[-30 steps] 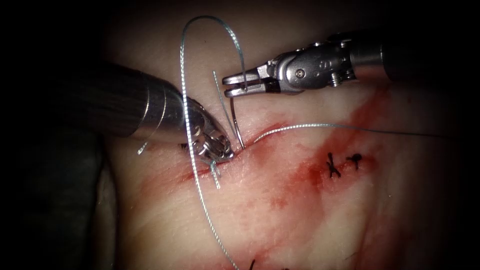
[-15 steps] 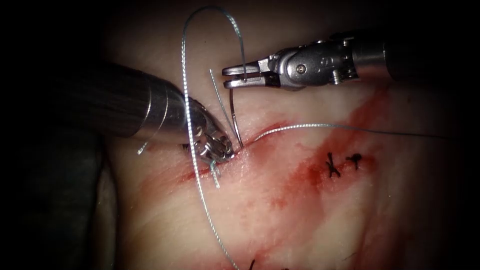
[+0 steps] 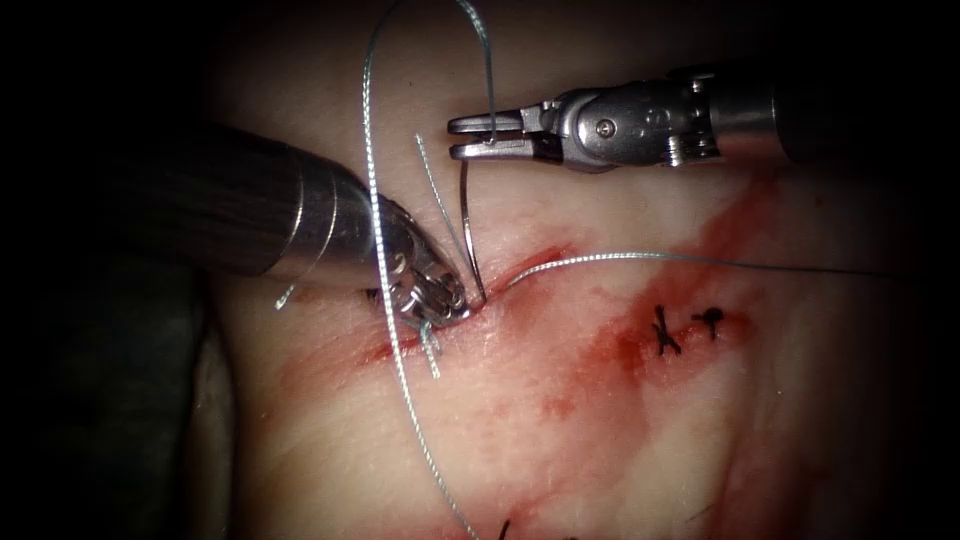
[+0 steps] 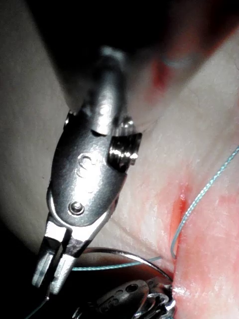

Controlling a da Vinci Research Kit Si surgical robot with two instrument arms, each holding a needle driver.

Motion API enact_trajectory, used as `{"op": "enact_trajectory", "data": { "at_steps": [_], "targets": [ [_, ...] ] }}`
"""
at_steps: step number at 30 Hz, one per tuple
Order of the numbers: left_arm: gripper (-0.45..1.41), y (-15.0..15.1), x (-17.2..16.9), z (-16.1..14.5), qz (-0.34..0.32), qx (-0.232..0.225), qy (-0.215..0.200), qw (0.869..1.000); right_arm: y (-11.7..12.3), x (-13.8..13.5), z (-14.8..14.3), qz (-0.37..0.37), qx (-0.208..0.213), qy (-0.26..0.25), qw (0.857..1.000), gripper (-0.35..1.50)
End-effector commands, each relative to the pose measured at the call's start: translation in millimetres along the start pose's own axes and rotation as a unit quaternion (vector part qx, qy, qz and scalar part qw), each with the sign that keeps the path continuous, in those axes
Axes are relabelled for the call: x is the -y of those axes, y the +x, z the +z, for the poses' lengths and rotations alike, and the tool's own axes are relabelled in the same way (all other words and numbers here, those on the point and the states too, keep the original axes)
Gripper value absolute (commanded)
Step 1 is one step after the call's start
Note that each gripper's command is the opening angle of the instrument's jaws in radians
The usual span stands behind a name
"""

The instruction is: Wound Closure

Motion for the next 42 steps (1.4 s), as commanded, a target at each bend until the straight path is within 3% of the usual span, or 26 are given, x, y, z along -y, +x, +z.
{"op": "enact_trajectory", "data": {
  "at_steps": [1,6,22,28,32,42],
  "targets": [
    [-0.45,0.3,0.2,0.6,0.0,0.0,0.0,1.0,-0.5,-0.4,0.8,-0.002,0.001,0.002,1.0,-0.35],
    [-0.45,0.1,0.1,0.7,0.0,0.001,0.001,1.0,-0.8,-0.2,0.7,-0.013,0.017,0.029,0.999,-0.35],
    [-0.45,0.1,0.1,0.7,-0.002,0.003,0.001,1.0,-0.8,0.6,0.9,-0.012,0.019,0.039,0.999,-0.35],
    [-0.45,0.1,0.1,0.7,-0.001,0.003,0.001,1.0,-0.8,0.6,0.9,0.0,0.02,0.039,0.999,-0.35],
    [-0.45,0.1,0.1,0.8,-0.004,0.003,0.001,1.0,-0.8,0.6,1.1,0.056,0.021,0.045,0.997,-0.35],
    [-0.45,0.0,0.0,1.0,-0.003,0.004,0.0,1.0,-1.2,-0.5,1.8,0.056,0.031,0.027,0.998,-0.35]
  ]
}}
